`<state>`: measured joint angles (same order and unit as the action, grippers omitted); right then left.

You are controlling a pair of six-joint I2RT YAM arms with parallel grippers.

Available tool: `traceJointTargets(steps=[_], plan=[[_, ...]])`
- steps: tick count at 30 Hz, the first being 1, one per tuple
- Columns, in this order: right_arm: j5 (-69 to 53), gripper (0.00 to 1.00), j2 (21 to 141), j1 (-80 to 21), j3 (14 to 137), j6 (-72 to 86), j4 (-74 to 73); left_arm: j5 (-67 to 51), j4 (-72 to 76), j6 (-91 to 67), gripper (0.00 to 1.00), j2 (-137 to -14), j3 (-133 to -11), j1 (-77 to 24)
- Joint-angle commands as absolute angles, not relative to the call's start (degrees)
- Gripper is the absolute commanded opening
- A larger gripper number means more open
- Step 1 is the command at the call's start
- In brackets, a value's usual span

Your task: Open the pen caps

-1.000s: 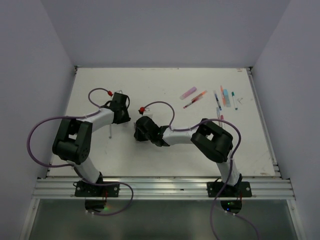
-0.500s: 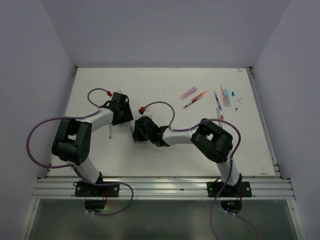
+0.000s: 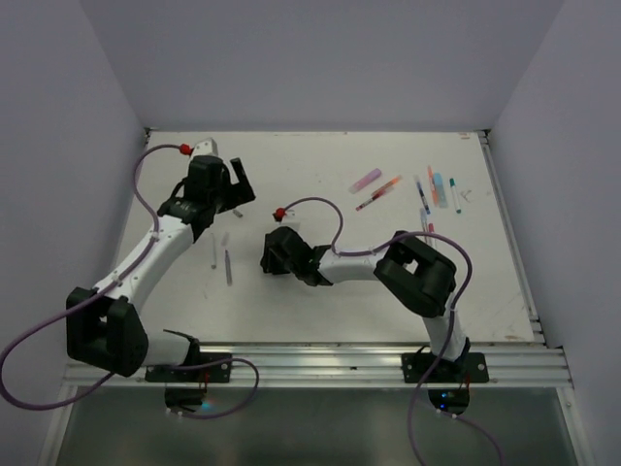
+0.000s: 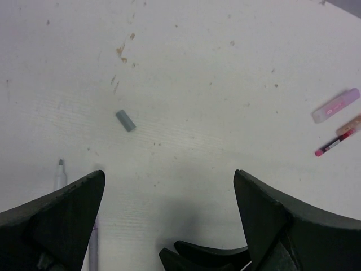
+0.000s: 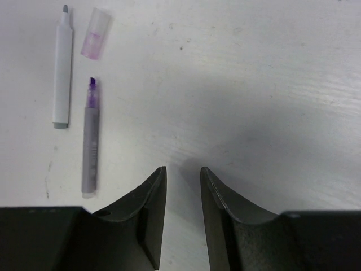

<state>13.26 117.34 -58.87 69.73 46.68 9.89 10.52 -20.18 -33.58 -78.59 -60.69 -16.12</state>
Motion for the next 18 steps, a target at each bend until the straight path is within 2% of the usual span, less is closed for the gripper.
traceJointTargets(steps=[1, 3, 10, 18], plan=[[17.9, 0.35, 111.5, -58.4, 67.1, 45.8, 8.4, 12.0, -23.8, -32.6, 0.99, -74.5, -59.1, -15.6], [19.9, 0.35, 109.4, -57.6, 65.0, 45.0, 7.2, 12.3, -23.5, -32.5, 0.99, -72.3, -55.9, -15.6], [25.3, 0.45, 95.5, -51.8, 59.0, 39.3, -1.3, 15.6, -23.3, -29.5, 0.99, -63.9, -49.8, -15.3], [28.4, 0.56, 85.7, -37.8, 58.3, 35.3, -14.7, 16.1, -21.3, -26.0, 0.98, -59.0, -49.8, -15.0]])
